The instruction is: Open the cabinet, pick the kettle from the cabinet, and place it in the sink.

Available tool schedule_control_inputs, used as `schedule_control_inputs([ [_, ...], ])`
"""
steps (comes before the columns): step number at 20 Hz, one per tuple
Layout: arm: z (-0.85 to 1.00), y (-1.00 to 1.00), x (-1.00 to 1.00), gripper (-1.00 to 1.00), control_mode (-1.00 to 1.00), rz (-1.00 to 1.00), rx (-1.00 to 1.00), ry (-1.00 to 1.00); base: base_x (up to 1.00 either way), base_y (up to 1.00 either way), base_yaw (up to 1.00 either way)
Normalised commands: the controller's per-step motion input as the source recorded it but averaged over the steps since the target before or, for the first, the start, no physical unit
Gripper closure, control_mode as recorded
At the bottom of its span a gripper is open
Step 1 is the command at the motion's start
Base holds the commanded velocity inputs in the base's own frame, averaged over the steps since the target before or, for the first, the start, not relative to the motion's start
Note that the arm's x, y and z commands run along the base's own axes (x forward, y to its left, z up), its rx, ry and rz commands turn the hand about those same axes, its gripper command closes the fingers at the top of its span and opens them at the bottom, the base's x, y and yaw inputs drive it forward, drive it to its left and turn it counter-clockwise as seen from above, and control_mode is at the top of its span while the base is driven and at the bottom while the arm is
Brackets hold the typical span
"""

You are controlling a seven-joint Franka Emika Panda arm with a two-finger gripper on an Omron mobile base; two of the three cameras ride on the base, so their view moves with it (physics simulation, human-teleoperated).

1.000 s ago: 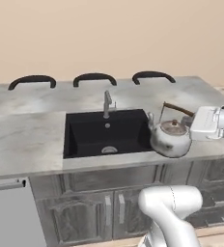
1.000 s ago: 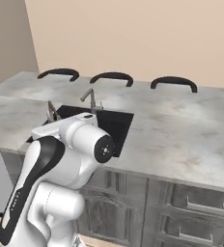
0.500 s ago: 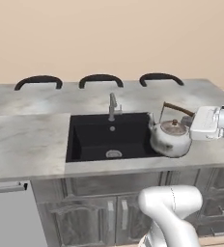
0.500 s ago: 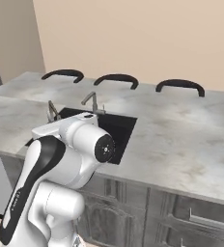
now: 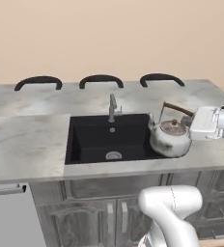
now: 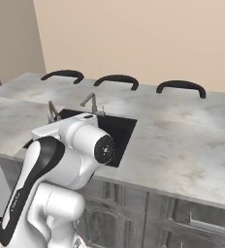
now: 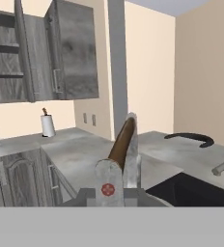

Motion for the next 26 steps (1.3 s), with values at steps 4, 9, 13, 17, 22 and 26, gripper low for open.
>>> schedule_control_inputs([
  [4, 0.00, 0.00, 0.00, 1.00, 1.00, 0.00, 0.00, 0.00, 0.20, -0.25, 0.00],
  [9, 0.00, 0.00, 0.00, 1.00, 1.00, 0.00, 0.00, 0.00, 0.18, -0.21, 0.00],
  [13, 0.00, 0.00, 0.00, 1.00, 1.00, 0.00, 0.00, 0.00, 0.00, -0.04, 0.00],
  [17, 0.00, 0.00, 0.00, 1.00, 1.00, 0.00, 0.00, 0.00, 0.00, 0.00, 0.00],
  [22, 0.00, 0.00, 0.00, 1.00, 1.00, 0.00, 0.00, 0.00, 0.00, 0.00, 0.00],
  [26, 0.00, 0.00, 0.00, 1.00, 1.00, 0.00, 0.00, 0.00, 0.00, 0.00, 0.00],
])
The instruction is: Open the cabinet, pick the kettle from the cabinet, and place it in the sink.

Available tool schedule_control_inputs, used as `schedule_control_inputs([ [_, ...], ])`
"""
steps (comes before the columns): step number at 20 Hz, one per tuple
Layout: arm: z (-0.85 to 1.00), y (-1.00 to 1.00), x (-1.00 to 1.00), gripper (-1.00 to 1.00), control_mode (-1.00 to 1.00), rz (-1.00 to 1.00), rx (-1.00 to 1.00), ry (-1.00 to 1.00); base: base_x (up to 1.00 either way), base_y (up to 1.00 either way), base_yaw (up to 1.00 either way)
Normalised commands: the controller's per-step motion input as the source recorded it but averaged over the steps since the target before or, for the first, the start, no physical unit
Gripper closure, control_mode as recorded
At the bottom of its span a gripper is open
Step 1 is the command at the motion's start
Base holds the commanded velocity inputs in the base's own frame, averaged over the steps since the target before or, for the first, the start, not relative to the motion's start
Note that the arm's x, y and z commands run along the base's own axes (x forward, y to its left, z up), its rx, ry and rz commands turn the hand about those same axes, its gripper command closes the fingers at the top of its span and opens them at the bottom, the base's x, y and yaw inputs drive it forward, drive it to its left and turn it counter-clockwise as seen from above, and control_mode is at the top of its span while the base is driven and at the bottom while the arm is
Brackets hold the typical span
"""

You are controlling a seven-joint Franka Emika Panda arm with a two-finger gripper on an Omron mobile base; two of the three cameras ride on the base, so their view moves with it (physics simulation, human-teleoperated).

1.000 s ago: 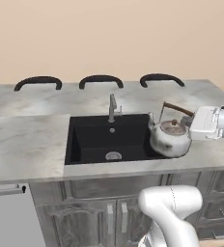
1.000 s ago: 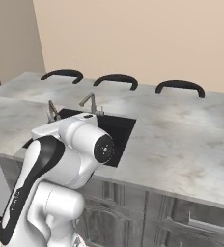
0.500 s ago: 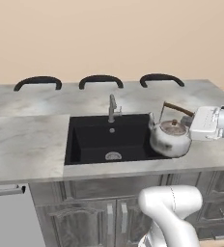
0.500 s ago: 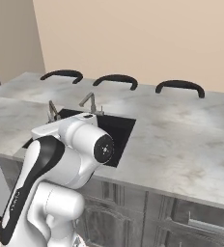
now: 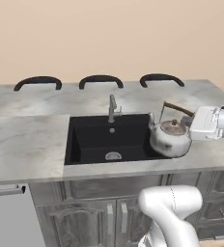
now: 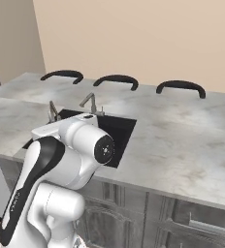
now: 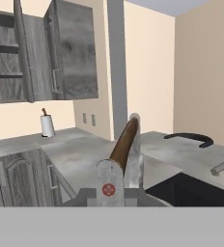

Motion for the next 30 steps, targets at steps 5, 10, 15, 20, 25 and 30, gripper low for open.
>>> schedule_control_inputs([
  [5, 0.00, 0.00, 0.00, 1.00, 1.00, 0.00, 0.00, 0.00, 0.00, 0.00, 0.00],
  [10, 0.00, 0.00, 0.00, 1.00, -1.00, 0.00, 0.00, 0.00, 0.00, 0.00, 0.00],
  [15, 0.00, 0.00, 0.00, 1.00, -1.00, 0.00, 0.00, 0.00, 0.00, 0.00, 0.00],
  [20, 0.00, 0.00, 0.00, 1.00, -1.00, 0.00, 0.00, 0.00, 0.00, 0.00, 0.00],
  [25, -0.01, 0.00, 0.00, 1.00, -1.00, 0.00, 0.00, 0.00, 0.00, 0.00, 0.00],
  [30, 0.00, -0.14, 0.02, 1.00, -1.00, -0.05, 0.00, 0.02, 0.00, 0.00, 0.00],
])
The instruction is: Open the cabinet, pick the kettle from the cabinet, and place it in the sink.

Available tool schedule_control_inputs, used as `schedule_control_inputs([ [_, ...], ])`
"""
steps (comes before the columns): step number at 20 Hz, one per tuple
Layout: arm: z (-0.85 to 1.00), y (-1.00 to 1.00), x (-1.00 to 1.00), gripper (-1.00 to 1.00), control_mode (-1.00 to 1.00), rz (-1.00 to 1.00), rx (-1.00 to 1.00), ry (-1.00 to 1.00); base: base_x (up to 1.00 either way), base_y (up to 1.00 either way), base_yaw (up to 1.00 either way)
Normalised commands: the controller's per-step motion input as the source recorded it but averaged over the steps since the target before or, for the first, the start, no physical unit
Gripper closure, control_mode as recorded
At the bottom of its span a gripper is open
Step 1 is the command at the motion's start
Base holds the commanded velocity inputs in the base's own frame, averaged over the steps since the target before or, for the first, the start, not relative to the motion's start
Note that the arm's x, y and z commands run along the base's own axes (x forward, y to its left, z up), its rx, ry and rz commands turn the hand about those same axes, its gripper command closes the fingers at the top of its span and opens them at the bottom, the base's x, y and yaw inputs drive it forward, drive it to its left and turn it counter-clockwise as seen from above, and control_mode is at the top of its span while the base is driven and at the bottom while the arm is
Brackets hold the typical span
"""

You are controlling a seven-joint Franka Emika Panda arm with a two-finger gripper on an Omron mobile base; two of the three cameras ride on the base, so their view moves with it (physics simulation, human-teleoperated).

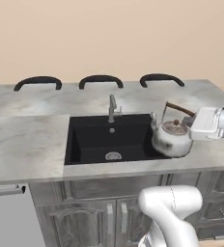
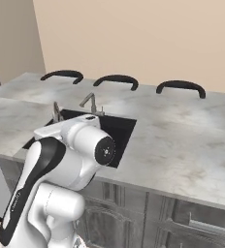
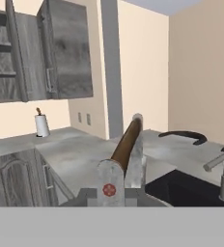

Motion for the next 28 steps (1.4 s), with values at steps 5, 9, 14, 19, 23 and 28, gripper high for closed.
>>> schedule_control_inputs([
  [5, 0.00, -0.24, 0.12, 1.00, -1.00, -0.03, 0.04, 0.16, 0.00, 0.00, 0.00],
  [9, 0.00, -0.15, 0.19, 1.00, -1.00, 0.00, 0.01, 0.15, 0.00, 0.00, 0.00],
  [14, -0.01, -0.02, 0.23, 1.00, -1.00, 0.10, 0.00, 0.03, 0.00, 0.00, 0.00],
  [19, -0.07, 0.00, 0.25, 1.00, -1.00, 0.13, 0.00, 0.00, 0.00, 0.00, 0.00],
  [23, -0.06, 0.00, 0.08, 1.00, -1.00, 0.13, 0.00, 0.00, 0.00, 0.00, 0.00],
  [28, -0.07, 0.03, 0.02, 1.00, -1.00, 0.02, 0.00, 0.01, 0.00, 0.00, 0.00],
])
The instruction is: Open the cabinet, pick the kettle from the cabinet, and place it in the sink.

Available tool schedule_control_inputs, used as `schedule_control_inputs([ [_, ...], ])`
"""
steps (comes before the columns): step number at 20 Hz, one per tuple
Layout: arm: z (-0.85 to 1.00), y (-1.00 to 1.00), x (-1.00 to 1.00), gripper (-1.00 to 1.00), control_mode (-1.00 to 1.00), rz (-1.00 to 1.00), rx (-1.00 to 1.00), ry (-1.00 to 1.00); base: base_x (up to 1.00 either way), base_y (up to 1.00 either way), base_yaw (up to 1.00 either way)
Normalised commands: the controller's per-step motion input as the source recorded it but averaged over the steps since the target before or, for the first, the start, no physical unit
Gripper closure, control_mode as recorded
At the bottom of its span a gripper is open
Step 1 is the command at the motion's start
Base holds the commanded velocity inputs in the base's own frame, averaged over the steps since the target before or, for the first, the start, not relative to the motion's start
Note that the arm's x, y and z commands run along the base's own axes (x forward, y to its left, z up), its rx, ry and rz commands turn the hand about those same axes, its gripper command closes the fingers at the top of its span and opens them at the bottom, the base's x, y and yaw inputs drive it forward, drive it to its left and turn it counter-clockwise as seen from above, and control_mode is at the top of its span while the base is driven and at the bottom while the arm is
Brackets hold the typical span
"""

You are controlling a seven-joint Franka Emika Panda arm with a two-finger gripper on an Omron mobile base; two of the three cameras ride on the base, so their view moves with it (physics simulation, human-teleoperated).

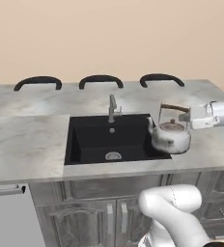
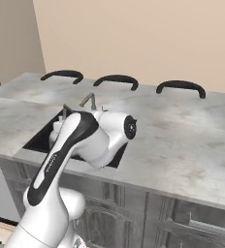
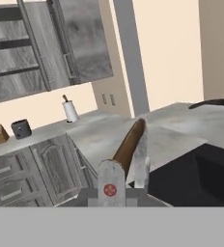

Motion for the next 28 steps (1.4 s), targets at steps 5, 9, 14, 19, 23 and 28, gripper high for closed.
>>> schedule_control_inputs([
  [5, -0.12, 0.04, 0.25, 1.00, -1.00, 0.00, 0.00, 0.00, 0.00, 0.00, 0.00],
  [9, -0.14, 0.07, 0.27, 1.00, -1.00, 0.00, 0.00, 0.00, 0.00, 0.00, 0.00],
  [14, -0.17, 0.09, 0.28, 1.00, -1.00, 0.02, 0.00, 0.00, 0.00, 0.00, 0.00],
  [19, -0.20, 0.06, 0.33, 1.00, -1.00, 0.09, -0.02, 0.00, 0.00, 0.00, 0.00],
  [23, -0.22, 0.00, 0.32, 1.00, -1.00, 0.09, -0.04, 0.00, 0.00, 0.00, 0.00],
  [28, -0.24, 0.06, 0.31, 1.00, -1.00, 0.03, -0.09, 0.00, 0.00, 0.00, 0.00],
])
